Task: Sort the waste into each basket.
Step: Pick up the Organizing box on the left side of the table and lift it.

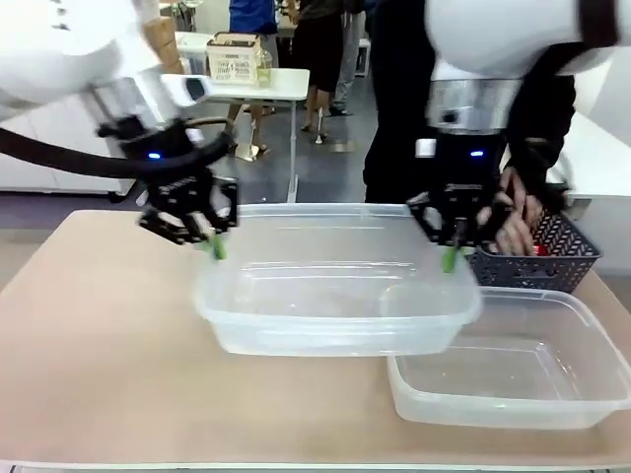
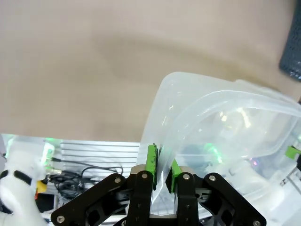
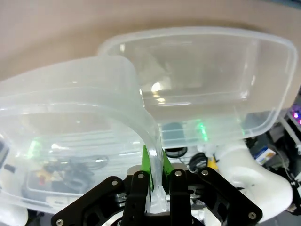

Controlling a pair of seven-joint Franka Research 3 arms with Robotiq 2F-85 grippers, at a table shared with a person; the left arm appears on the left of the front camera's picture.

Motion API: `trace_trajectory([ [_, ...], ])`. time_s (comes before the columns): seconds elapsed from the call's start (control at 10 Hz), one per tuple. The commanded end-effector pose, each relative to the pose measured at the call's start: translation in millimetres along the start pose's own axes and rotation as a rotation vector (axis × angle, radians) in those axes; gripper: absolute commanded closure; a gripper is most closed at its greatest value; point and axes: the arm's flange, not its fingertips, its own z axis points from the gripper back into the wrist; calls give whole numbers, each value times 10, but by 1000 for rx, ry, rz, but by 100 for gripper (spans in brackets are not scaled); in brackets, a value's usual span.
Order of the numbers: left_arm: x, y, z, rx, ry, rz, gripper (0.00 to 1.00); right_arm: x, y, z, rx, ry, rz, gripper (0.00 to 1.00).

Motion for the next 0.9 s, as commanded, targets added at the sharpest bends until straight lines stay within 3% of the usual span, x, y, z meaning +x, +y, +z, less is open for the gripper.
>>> trace_trajectory([
  [0.0,-78,-422,-282,5,-7,-69,91,-34,-270,-154,42,24,-25,94],
  [0.2,-124,-591,-459,11,9,-119,91,70,-338,-319,80,22,-47,94],
  [0.3,-128,-343,-389,35,10,-86,91,128,-268,-390,110,6,-79,94],
  [0.4,-128,-343,-389,35,10,-86,91,70,-496,-258,8,44,-44,94],
  [0.8,-128,-343,-389,35,10,-86,91,70,-496,-258,8,44,-44,94],
])
